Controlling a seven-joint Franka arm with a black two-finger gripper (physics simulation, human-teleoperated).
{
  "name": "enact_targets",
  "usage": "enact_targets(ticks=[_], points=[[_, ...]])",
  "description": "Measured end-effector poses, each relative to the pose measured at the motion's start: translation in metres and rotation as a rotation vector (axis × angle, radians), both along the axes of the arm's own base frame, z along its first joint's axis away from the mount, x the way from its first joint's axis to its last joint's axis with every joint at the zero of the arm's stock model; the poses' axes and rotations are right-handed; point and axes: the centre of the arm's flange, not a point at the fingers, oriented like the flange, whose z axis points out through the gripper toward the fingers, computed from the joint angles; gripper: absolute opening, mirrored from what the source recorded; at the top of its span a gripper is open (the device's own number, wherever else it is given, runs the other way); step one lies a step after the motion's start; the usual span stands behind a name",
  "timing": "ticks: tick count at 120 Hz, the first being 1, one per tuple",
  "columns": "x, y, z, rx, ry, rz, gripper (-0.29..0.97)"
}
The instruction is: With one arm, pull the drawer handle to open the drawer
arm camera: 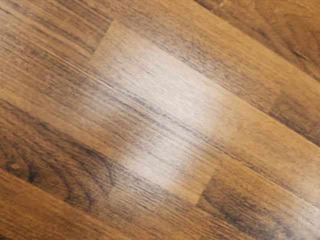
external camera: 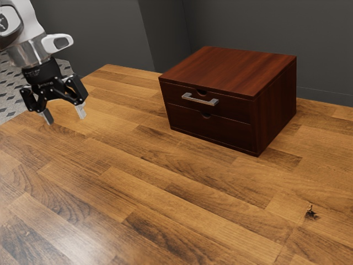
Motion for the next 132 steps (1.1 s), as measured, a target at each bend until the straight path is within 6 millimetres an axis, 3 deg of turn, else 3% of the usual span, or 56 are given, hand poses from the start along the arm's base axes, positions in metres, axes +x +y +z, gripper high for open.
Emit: enact_targets(ticks=[24,30,37,43,51,61,72,85,108,120,132], points=[[0.013,-0.032,0.001,0.003,-0.008,-0.056,0.68],[0.012,-0.046,0.035,0.028,-0.079,-0.101,0.68],[-0.001,-0.068,0.1,0.087,-0.227,-0.192,0.68],[-0.012,-0.088,0.14,0.13,-0.341,-0.313,0.68],[-0.016,-0.112,0.163,0.172,-0.435,-0.496,0.68],[-0.014,-0.135,0.172,0.207,-0.491,-0.696,0.68],[-0.005,-0.141,0.163,0.217,-0.483,-0.862,0.68],[0.039,-0.132,0.117,0.191,-0.424,-1.012,0.68],[0.073,-0.095,0.068,0.244,-0.386,-1.153,0.68],[0.088,-0.091,0.056,0.292,-0.399,-1.234,0.68],[0.121,-0.096,0.015,0.297,-0.4,-1.339,0.68]])
